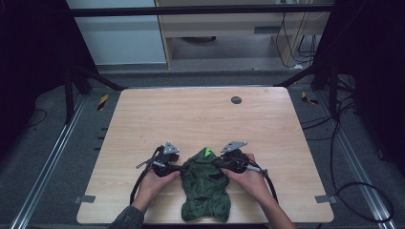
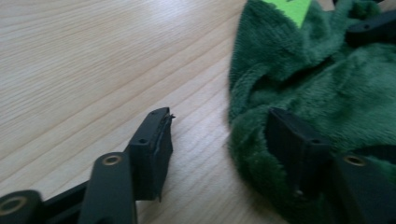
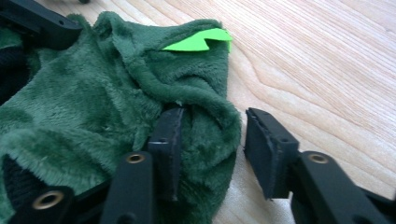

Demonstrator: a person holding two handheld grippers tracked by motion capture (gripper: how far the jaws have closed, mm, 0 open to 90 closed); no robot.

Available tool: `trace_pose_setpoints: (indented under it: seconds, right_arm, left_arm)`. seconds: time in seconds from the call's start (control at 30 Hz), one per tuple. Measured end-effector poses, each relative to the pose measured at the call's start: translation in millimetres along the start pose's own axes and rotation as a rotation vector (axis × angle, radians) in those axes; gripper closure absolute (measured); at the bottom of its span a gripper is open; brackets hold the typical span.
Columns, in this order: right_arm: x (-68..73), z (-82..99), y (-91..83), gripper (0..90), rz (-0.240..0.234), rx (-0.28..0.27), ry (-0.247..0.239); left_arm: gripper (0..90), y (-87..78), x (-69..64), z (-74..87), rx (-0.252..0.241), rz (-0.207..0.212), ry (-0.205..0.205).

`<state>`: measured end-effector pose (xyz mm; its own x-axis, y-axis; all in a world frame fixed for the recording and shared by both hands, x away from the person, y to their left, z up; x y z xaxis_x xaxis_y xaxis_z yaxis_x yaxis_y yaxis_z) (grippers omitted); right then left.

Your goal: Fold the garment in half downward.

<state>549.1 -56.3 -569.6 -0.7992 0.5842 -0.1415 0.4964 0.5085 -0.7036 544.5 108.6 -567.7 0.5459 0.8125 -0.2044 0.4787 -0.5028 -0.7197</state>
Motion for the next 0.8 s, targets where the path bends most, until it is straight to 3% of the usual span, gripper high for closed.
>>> trace_pose_setpoints:
  seconds: [0.07, 0.27, 0.43, 0.8]
  right_arm:
    - [0.8, 0.7, -1.2, 65.2, -0.009, 0.0, -0.001]
    - [0.0, 2.0, -2.6, 68.7, -0.024, -0.002, 0.008]
    - [0.3, 1.9, -2.7, 69.9, -0.022, 0.002, 0.0]
    - [4.3, 0.5, -2.3, 84.8, -0.055, 0.003, -0.008]
  left_arm:
    - [52.4, -0.5, -2.7, 0.7, 0.003, 0.016, 0.003]
    - [67.8, -1.5, -8.2, 2.5, 0.016, 0.058, 0.005]
    - [72.2, -1.5, -9.6, 2.9, 0.027, 0.067, 0.007]
    - [82.9, -2.3, -13.7, 4.4, 0.073, 0.086, 0.021]
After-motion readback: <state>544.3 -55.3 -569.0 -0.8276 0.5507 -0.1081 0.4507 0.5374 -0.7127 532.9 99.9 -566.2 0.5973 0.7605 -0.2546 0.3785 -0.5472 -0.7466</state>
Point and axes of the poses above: each handheld gripper's, and its own axes: y roughly forward along the jaws, z roughly out of its underside, x roughly to its left, the point moved 10 cm from there along y, roughly forward along the jaws, and after that the axes turned 13 degrees about -y, right-handed, at the moved point
